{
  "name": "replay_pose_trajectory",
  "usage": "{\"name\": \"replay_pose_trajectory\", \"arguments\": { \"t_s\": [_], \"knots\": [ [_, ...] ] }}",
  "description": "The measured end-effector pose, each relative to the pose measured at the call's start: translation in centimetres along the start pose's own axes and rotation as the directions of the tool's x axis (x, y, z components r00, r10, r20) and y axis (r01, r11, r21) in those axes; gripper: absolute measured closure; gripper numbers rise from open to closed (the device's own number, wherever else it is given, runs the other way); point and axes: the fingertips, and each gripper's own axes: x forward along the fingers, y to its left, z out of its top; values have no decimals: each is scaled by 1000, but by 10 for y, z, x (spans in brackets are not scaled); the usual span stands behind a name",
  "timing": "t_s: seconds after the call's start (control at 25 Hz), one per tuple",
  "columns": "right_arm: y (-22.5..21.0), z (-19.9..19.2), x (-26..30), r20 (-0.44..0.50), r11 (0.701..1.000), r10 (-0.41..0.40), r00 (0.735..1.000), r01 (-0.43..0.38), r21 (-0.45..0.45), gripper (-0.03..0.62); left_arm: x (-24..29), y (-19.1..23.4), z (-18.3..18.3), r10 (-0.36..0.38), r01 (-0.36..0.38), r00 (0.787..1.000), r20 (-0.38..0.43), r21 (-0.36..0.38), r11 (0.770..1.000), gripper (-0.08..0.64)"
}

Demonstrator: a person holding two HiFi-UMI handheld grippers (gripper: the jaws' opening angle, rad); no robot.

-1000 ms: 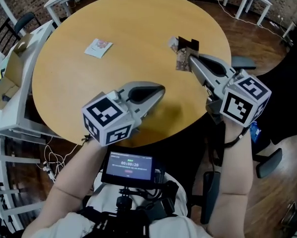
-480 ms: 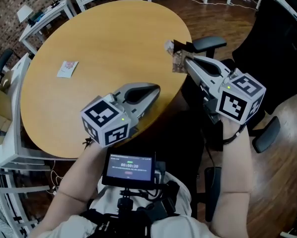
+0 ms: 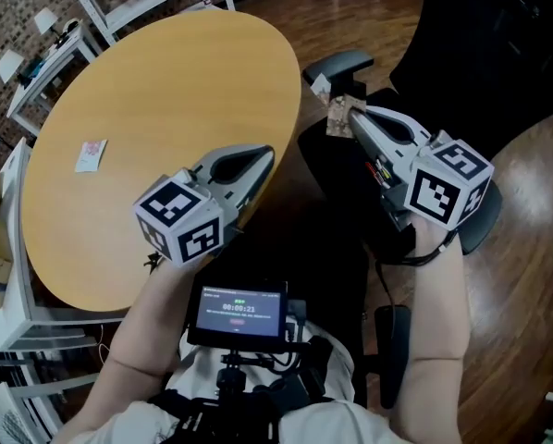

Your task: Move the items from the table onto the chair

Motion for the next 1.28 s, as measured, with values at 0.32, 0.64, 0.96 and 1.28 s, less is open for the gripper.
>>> {"name": "replay_pose_trajectory", "arguments": {
  "t_s": [0.32, 0.64, 0.96, 1.28],
  "knots": [
    [-62, -42, -33, -67, 988, -153, 986, 153, 3, 580, 7, -8, 6, -10, 10, 1000, 0, -1, 1000, 554],
    [-181, -156, -69, -236, 841, -536, 810, 536, -74, 580, 6, -9, 3, -11, 11, 1000, -1, 9, 1000, 554],
    [-265, -264, -121, -323, 543, -837, 441, 736, -404, 577, 0, -3, -2, -14, 14, 1000, -1, 13, 1000, 554],
    [-279, -285, -113, -381, 583, -805, 455, 724, -367, 506, -1, -1, -3, -10, 10, 1000, -4, 13, 1000, 554]
  ]
}}
